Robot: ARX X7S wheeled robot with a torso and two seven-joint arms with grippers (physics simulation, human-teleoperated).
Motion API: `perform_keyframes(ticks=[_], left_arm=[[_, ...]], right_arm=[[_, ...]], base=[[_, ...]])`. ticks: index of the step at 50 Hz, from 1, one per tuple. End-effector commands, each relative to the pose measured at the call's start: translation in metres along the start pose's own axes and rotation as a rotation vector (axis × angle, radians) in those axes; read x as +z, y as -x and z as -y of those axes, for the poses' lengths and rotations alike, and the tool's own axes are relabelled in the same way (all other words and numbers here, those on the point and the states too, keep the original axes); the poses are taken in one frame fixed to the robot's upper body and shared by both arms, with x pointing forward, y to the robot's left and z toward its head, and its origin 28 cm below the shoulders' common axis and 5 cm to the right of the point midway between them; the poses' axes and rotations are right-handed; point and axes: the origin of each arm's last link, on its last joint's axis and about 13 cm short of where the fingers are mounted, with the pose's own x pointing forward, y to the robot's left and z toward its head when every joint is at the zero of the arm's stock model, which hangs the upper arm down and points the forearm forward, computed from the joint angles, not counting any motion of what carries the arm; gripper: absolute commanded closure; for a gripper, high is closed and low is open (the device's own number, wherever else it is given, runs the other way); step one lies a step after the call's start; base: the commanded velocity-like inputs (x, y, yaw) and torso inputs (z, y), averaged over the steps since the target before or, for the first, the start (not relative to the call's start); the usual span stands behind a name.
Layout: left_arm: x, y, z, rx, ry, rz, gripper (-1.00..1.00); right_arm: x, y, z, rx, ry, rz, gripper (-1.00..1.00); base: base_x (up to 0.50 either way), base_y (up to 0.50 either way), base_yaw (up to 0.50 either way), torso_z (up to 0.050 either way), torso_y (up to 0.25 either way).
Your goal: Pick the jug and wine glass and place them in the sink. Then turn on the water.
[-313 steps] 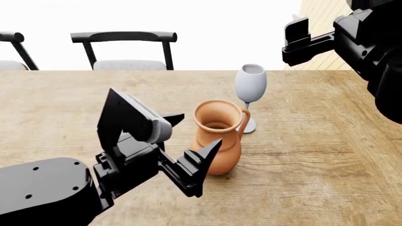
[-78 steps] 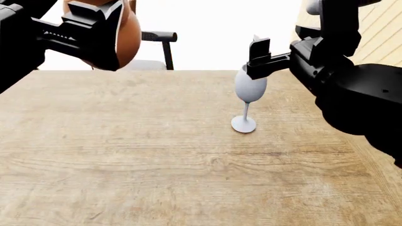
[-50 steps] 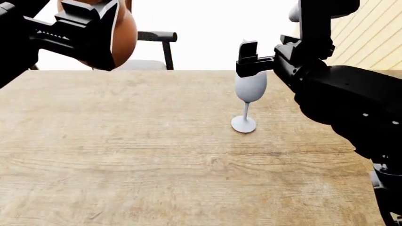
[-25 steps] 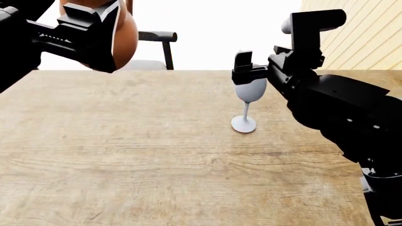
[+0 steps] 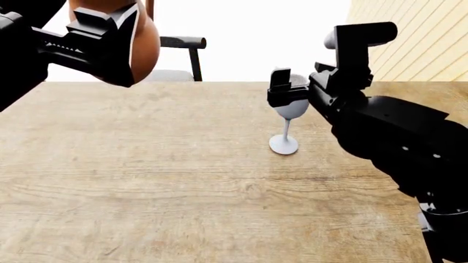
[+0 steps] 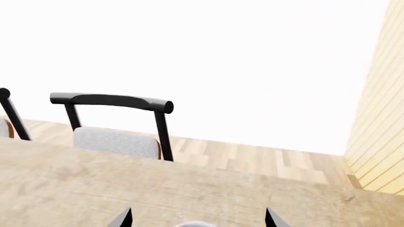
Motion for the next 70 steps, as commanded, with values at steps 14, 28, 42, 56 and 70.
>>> perform_keyframes(ticks=[14,28,42,56,70], left_arm=[[0.004,0.000,-0.004,0.038,0.013,0.040,1.00],[0.004,0.001,-0.003,0.038,0.013,0.040,1.00],[0.005,0.000,-0.004,0.038,0.014,0.044,1.00],[0.004,0.000,-0.004,0.039,0.015,0.044,1.00],[0.003,0.000,-0.004,0.040,0.015,0.042,1.00]], right_arm=[[-0.005,0.003,-0.002,0.013,-0.009,-0.009,-1.00],[-0.009,0.002,-0.003,0.017,-0.016,-0.014,-1.00],[-0.011,0.001,-0.003,0.022,-0.022,-0.019,-1.00],[-0.015,0.000,-0.003,0.023,-0.030,-0.024,-1.00],[-0.022,-0.001,-0.002,0.021,-0.044,-0.034,-1.00]], base=[[0.00,0.00,0.00,0.001,0.001],[0.00,0.00,0.00,0.000,0.001],[0.00,0.00,0.00,0.001,0.001],[0.00,0.00,0.00,0.001,0.001],[0.00,0.00,0.00,0.000,0.001]])
